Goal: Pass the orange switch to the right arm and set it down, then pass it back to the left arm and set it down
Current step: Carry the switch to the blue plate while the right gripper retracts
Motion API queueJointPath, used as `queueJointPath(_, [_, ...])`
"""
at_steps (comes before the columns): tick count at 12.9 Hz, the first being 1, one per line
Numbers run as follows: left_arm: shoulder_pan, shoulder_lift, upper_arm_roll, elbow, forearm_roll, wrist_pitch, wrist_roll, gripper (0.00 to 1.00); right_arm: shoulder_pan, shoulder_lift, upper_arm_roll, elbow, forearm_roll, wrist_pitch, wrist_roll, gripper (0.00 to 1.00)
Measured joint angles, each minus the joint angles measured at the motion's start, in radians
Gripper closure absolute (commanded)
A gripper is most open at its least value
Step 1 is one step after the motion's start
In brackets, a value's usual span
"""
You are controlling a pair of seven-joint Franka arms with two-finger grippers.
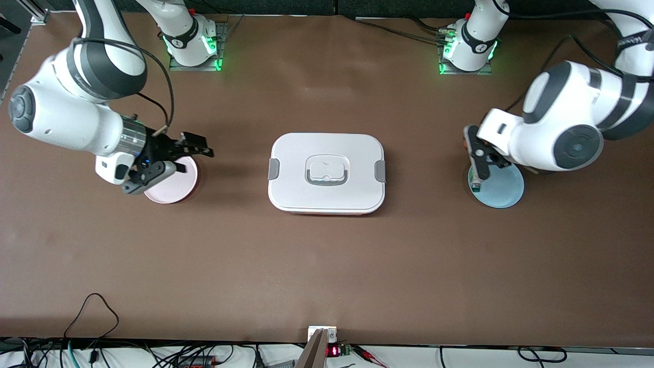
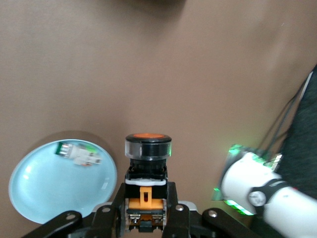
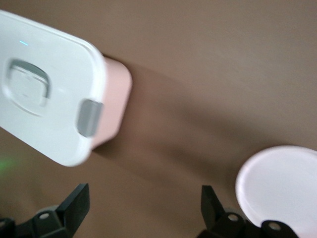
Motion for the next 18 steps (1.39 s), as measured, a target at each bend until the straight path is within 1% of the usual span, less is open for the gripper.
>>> queueJointPath(2, [0.058, -0.015, 0.001, -0.09, 0.026, 0.113, 0.099, 0.98, 0.005, -0.019, 0.0, 0.049, -0.122, -0.084, 0.044, 0.0])
queueJointPath(5, [0.112, -0.042, 0.001, -0.21, 0.043, 0.274, 0.196, 0.98, 0.007, -0.057, 0.0, 0.146, -0.313, -0.231, 0.057, 0.0])
queueJointPath(6, [0.129, -0.046, 0.001, -0.248, 0.065, 0.332, 0.222, 0.99, 0.006, -0.063, -0.001, 0.174, -0.365, -0.258, 0.057, 0.0])
queueJointPath(7, [0.153, -0.047, 0.001, -0.283, 0.082, 0.386, 0.245, 0.99, 0.0, -0.066, -0.008, 0.195, -0.393, -0.266, 0.062, 0.0])
queueJointPath(8, [0.181, -0.047, 0.001, -0.315, 0.091, 0.434, 0.273, 0.99, -0.007, -0.066, -0.028, 0.21, -0.404, -0.266, 0.069, 0.0])
queueJointPath(9, [0.206, -0.047, 0.001, -0.344, 0.092, 0.477, 0.301, 0.99, -0.013, -0.065, -0.062, 0.218, -0.408, -0.262, 0.07, 0.0])
queueJointPath(12, [0.249, -0.046, 0.002, -0.424, 0.097, 0.604, 0.333, 0.99, -0.003, -0.063, -0.206, 0.224, -0.391, -0.243, 0.07, 0.0])
queueJointPath(13, [0.256, -0.043, 0.003, -0.452, 0.105, 0.651, 0.333, 0.99, 0.014, -0.062, -0.264, 0.224, -0.351, -0.246, 0.085, 0.0])
queueJointPath(15, [0.273, -0.018, 0.005, -0.486, 0.116, 0.722, 0.333, 0.99, 0.066, -0.062, -0.388, 0.224, -0.259, -0.27, 0.179, 0.0])
queueJointPath(16, [0.281, 0.002, 0.007, -0.491, 0.136, 0.75, 0.331, 0.99, 0.086, -0.064, -0.423, 0.227, -0.247, -0.288, 0.233, 0.0])
queueJointPath(18, [0.291, 0.046, 0.012, -0.492, 0.182, 0.789, 0.322, 0.99, 0.114, -0.074, -0.432, 0.228, -0.274, -0.312, 0.276, 0.0])
